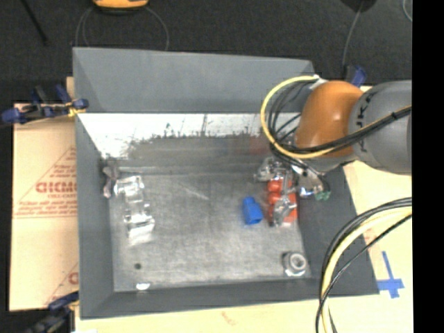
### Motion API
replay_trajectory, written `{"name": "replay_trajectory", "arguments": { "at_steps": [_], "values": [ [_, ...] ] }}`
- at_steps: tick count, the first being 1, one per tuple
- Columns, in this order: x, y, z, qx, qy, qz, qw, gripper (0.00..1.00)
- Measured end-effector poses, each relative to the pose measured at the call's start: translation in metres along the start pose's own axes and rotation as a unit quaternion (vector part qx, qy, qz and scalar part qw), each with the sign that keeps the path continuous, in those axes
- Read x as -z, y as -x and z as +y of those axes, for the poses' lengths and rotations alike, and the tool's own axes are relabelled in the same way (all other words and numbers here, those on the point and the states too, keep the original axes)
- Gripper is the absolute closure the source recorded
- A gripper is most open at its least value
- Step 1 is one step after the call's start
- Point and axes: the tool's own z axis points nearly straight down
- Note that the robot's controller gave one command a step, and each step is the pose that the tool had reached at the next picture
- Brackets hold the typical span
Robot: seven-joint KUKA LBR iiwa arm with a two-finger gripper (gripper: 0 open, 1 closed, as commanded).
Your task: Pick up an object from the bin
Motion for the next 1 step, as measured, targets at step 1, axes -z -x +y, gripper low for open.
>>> {"name": "replay_trajectory", "arguments": {
  "at_steps": [1],
  "values": [
    [0.0019, -0.0397, 0.0685, 0.025, 0.001, -0.0028, 0.9997, 0.00]
  ]
}}
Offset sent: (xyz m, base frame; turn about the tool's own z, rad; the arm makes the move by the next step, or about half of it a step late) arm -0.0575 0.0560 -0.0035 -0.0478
